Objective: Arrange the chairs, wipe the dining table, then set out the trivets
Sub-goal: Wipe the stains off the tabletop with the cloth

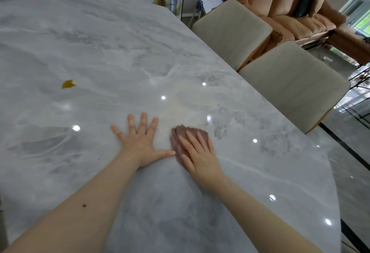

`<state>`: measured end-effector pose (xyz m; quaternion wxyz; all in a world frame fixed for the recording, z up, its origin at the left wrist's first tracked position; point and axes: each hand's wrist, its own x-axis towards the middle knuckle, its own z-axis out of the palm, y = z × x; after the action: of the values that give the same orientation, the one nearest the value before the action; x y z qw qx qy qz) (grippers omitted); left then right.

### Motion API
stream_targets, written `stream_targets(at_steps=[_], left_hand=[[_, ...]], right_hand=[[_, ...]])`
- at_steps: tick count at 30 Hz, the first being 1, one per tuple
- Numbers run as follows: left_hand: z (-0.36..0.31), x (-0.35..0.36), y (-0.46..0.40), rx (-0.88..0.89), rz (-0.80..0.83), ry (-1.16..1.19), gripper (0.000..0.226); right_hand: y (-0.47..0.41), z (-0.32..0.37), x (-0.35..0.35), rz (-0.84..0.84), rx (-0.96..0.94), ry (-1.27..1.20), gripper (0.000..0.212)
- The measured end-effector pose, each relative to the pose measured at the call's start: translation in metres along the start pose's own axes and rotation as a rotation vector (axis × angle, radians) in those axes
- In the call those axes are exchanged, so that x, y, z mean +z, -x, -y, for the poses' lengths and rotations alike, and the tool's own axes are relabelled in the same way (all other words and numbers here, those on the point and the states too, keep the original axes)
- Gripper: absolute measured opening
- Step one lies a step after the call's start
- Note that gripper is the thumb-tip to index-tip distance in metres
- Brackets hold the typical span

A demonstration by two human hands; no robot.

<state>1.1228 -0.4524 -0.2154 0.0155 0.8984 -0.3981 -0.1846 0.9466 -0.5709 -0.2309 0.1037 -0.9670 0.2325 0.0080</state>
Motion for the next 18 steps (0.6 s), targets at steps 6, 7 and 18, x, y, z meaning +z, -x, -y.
stream_targets(at_steps=[6,7,18], left_hand=[[0.000,-0.002,-0.002,-0.003,0.038,0.003,0.126],[0.000,-0.003,-0.001,-0.004,0.042,0.004,0.125],[0.040,-0.022,0.001,0.140,0.006,0.284,0.120]], right_hand=[[-0.019,-0.090,-0.026,-0.072,0.324,0.030,0.069],[-0.037,-0.085,-0.026,-0.073,0.379,0.008,0.064],[-0.060,0.021,-0.006,0.007,-0.013,-0.005,0.074]])
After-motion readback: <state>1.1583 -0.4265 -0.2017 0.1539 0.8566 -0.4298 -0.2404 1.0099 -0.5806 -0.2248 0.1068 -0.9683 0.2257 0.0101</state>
